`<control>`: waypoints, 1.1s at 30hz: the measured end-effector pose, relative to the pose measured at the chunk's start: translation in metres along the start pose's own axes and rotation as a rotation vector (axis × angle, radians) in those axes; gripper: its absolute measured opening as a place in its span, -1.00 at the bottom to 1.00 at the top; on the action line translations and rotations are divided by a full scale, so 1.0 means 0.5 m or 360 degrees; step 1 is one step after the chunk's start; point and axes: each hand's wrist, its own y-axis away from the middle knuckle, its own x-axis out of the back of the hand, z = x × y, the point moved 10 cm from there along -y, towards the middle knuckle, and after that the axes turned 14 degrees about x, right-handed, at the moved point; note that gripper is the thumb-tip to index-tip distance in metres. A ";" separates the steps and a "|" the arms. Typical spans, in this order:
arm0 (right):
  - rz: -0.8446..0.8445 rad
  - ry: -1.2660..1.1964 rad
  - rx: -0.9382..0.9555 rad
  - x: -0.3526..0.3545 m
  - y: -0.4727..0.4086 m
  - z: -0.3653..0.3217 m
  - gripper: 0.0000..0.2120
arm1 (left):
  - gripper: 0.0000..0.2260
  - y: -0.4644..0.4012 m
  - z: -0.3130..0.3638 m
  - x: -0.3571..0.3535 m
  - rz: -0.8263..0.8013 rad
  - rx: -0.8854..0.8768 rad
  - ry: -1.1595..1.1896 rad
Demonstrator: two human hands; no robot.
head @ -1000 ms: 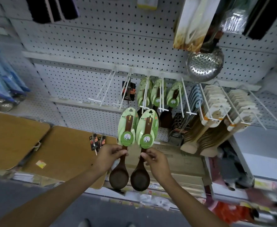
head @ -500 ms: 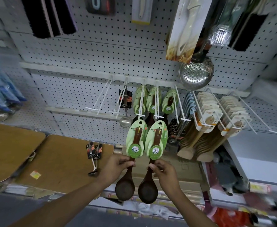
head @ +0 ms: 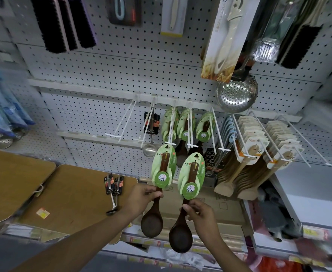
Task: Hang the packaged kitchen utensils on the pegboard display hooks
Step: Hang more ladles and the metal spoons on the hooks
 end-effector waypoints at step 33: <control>-0.0033 0.0113 -0.0004 0.004 -0.070 0.011 -0.89 | -0.84 -0.174 0.011 -0.005 0.0008 0.0075 -0.0127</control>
